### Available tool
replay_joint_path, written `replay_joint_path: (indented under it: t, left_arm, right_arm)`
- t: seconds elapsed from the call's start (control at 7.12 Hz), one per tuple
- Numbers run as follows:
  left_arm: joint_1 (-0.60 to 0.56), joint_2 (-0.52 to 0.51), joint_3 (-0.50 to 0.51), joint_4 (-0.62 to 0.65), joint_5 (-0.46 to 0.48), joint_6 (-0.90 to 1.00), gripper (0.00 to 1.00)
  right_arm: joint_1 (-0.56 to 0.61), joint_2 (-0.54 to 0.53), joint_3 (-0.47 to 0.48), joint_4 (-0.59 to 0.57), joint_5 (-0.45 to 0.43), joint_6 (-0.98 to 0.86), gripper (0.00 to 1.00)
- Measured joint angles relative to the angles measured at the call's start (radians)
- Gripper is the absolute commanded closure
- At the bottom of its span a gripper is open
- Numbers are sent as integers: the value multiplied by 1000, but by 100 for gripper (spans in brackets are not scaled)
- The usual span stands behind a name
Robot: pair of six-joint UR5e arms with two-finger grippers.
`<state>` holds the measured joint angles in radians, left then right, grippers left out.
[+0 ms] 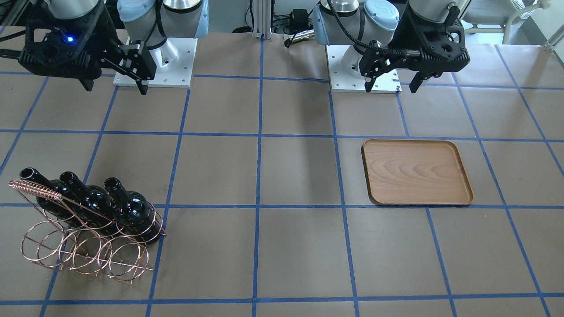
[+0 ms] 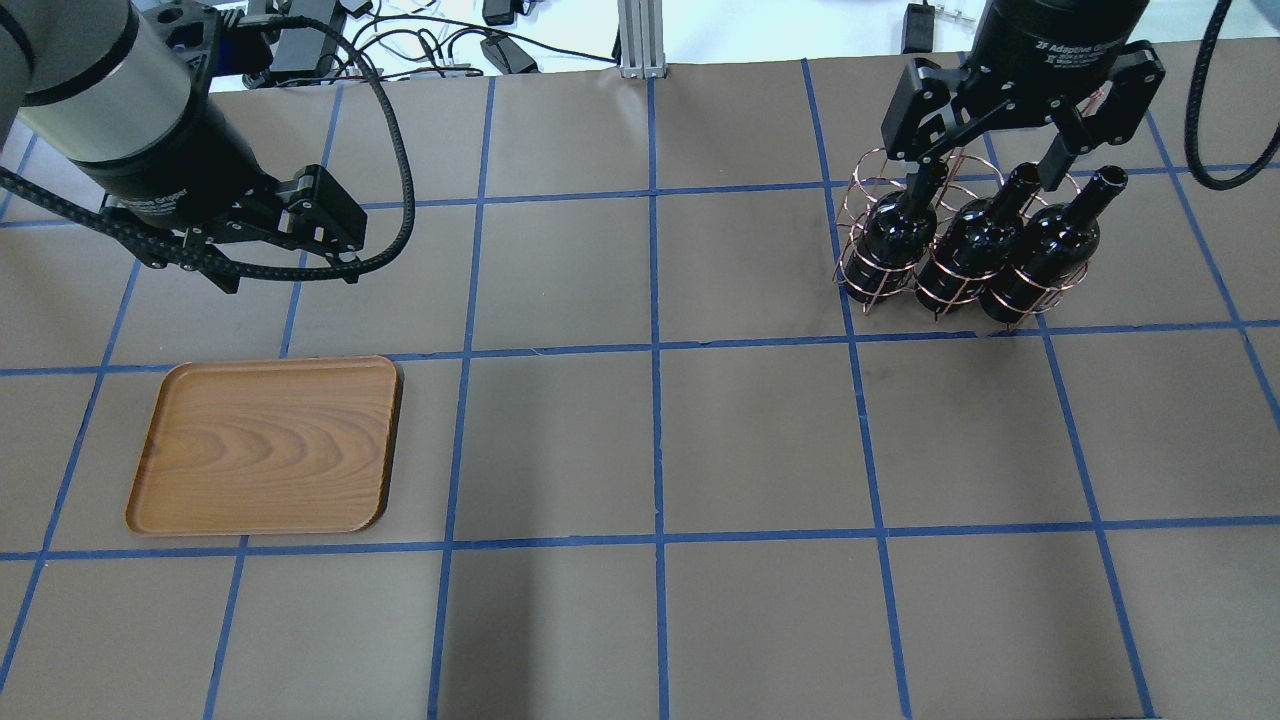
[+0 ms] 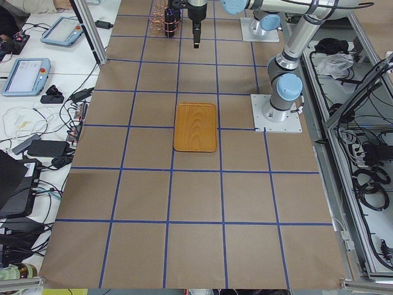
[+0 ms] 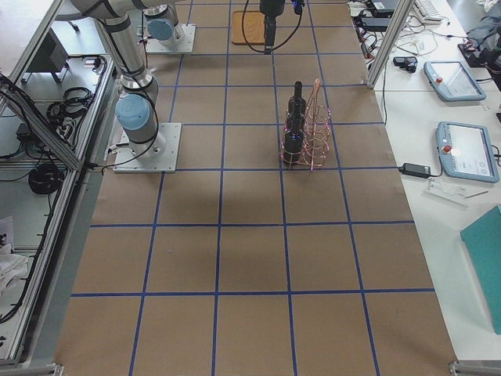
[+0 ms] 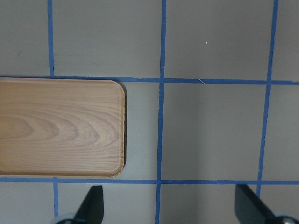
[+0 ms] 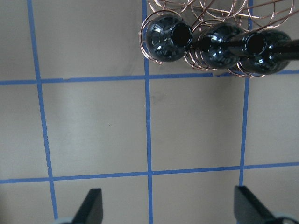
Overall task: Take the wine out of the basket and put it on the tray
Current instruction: 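Lower the right gripper over the middle wine bottle in the copper rack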
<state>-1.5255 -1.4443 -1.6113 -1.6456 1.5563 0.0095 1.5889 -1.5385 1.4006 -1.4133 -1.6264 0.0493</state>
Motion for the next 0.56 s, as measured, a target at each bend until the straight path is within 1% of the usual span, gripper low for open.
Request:
replay_joint_path:
  t: [0.28,0.42,0.56]
  left_arm:
    - [5,5,0,-21,4,1,0]
    - [6,10,-1,-51,27,1,0]
    - [5,14,-1,-76,58,1,0]
  right_arm:
    - [-70,4,76,-120,-4,-11,0]
    - [-123,6,117,-180,-3,-20,0]
    - [-156,14,152,-243,-7,-22,4]
